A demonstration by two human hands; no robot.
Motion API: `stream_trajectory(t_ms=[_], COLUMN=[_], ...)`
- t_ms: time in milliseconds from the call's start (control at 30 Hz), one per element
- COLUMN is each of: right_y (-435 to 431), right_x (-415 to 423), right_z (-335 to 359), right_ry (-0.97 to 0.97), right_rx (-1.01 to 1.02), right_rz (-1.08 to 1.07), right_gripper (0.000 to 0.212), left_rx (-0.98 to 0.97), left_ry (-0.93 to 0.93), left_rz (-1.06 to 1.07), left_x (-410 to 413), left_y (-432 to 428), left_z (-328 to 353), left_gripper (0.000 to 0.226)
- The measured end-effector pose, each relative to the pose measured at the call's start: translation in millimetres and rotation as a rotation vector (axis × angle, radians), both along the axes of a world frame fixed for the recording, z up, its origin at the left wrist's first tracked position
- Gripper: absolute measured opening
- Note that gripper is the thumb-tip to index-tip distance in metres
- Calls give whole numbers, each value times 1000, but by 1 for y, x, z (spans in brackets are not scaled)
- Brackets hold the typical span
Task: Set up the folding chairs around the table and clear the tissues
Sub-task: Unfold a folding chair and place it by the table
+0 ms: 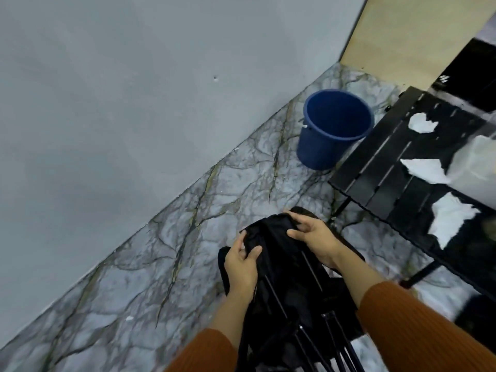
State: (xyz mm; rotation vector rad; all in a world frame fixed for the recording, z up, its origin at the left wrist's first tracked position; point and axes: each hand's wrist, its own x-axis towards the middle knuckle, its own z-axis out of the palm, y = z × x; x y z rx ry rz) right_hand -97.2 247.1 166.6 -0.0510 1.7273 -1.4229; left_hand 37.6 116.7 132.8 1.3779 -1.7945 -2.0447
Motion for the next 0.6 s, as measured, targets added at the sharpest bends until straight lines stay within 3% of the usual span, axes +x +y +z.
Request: stream_trajectory(t_ms=[233,367,533,600], right_y=[93,150,208,225], right_x=[69,110,172,196], right_z=[185,269,340,355], right_ry=[189,369,485,510], right_rx=[-56,-9,-19,-8], right_rz=[-245,-503,-836,-899], right_gripper=[44,44,23,48], left_rx=[-27,-74,-217,-295], left_ry=[148,213,338,387], left_rz=[-186,-420,-693,-748], left_x=[23,18,9,7], left_y=[57,63,48,34], left_z=[171,255,341,368], left_gripper=[37,27,25,27])
